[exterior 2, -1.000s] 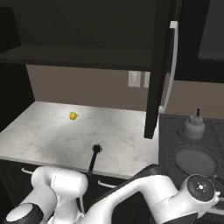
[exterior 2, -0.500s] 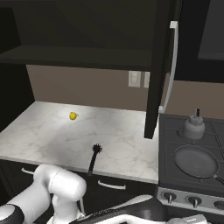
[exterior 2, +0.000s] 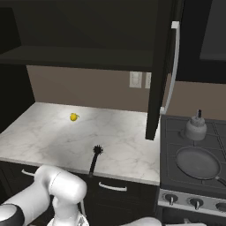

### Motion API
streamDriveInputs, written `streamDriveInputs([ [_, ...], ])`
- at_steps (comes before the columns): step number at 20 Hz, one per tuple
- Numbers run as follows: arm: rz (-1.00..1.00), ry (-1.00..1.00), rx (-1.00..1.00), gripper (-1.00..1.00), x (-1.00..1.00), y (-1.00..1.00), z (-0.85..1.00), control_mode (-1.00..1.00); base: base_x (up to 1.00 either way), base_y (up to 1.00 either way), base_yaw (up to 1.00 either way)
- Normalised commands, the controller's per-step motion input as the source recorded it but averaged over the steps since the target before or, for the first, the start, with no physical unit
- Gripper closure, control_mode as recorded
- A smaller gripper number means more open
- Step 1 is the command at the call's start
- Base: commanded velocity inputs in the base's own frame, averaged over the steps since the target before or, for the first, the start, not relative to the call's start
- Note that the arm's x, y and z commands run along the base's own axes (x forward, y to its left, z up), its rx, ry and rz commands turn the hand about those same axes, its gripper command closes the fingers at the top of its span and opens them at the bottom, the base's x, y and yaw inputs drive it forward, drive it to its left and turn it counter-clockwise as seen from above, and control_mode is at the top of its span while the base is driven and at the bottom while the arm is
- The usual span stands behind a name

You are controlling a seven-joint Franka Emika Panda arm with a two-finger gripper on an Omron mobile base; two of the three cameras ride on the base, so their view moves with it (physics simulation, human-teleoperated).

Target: Pick the pan from the cabinet and place it on the stove. Then turn on the stove burner for the pan.

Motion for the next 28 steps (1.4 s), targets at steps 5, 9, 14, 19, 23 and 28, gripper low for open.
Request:
streamDriveInputs([
  [5, -0.02, -0.09, 0.17, -1.00, 0.24, 0.00, 0.01, -1.00, 0.00, 0.00, 0.00],
  [9, -0.03, -0.01, 0.18, -1.00, 0.48, 0.00, 0.00, -1.00, 0.00, 0.00, 0.00],
  [14, -0.01, 0.00, 0.15, -1.00, 0.32, -0.10, -0.09, -1.00, 0.00, 0.00, 0.00],
  [19, -0.02, -0.03, 0.07, -1.00, 0.17, -0.02, -0.21, -1.00, 0.00, 0.00, 0.00],
  [23, -0.03, -0.06, 0.01, -1.00, 0.16, 0.00, -0.17, -1.00, 0.00, 0.00, 0.00],
  [28, -0.07, -0.14, -0.01, -1.00, 0.02, 0.00, -0.11, -1.00, 0.00, 0.00, 0.00],
])
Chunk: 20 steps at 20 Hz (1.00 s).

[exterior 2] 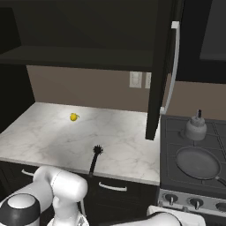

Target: Pick the pan from the cabinet and place it on the stove. Then turn on the stove burner for the pan.

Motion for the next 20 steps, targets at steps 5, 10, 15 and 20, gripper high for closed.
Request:
streamDriveInputs([
  [5, -0.07, -0.06, -0.04, -1.00, 0.01, 0.00, -0.05, -1.00, 0.00, 0.00, 0.00],
  [10, -0.03, 0.01, 0.00, -1.00, 0.12, 0.00, -0.01, -1.00, 0.00, 0.00, 0.00],
  [15, -0.01, 0.00, 0.00, -1.00, 0.21, 0.00, -0.12, -1.00, 0.00, 0.00, 0.00],
  [20, 0.00, -0.01, 0.00, -1.00, 0.13, 0.00, -0.23, -1.00, 0.00, 0.00, 0.00],
])
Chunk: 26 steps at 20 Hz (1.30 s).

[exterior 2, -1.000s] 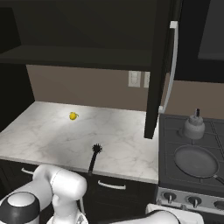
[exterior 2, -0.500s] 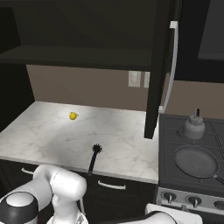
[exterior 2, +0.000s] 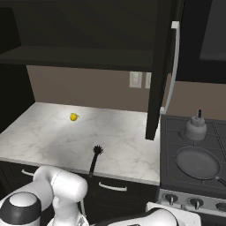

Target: Pick the pan from the cabinet and place it on the stove. Then turn on the stove burner for the pan.

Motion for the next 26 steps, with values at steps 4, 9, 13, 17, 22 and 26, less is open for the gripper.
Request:
streamDriveInputs([
  [4, 0.00, -0.03, 0.00, -1.00, 0.11, -0.01, -0.15, -1.00, 0.00, 0.00, 0.00],
  [9, 0.00, -0.01, 0.00, -1.00, 0.12, -0.01, -0.15, -1.00, 0.00, 0.00, 0.00],
  [13, 0.00, -0.02, 0.00, -1.00, 0.10, -0.07, -0.25, -1.00, 0.00, 0.00, 0.00],
  [17, 0.00, -0.01, 0.00, -1.00, 0.11, -0.08, -0.25, -1.00, 0.00, 0.00, 0.00],
  [22, 0.00, 0.00, 0.00, -1.00, 0.11, -0.10, -0.16, -1.00, 0.00, 0.00, 0.00],
  [26, 0.00, 0.00, 0.00, -1.00, 0.12, -0.07, -0.09, -1.00, 0.00, 0.00, 0.00],
])
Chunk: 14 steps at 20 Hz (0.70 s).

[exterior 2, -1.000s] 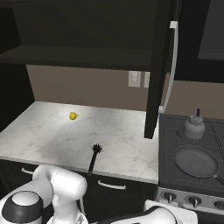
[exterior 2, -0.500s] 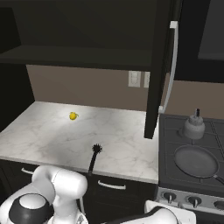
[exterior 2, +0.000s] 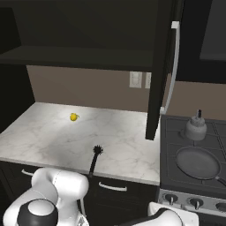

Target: Pick the pan from the cabinet and place it on the stove. Then turn on the stove burner for the pan.

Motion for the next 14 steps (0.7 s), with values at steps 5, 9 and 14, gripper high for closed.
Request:
streamDriveInputs([
  [5, 0.00, 0.00, 0.00, -1.00, 0.12, -0.02, -0.09, -1.00, 0.00, 0.00, 0.00],
  [9, 0.00, 0.00, 0.00, -1.00, 0.11, 0.00, -0.13, -1.00, 0.00, 0.00, 0.00],
  [14, 0.00, 0.00, 0.00, -1.00, 0.13, 0.00, -0.13, -1.00, 0.00, 0.00, 0.00],
])
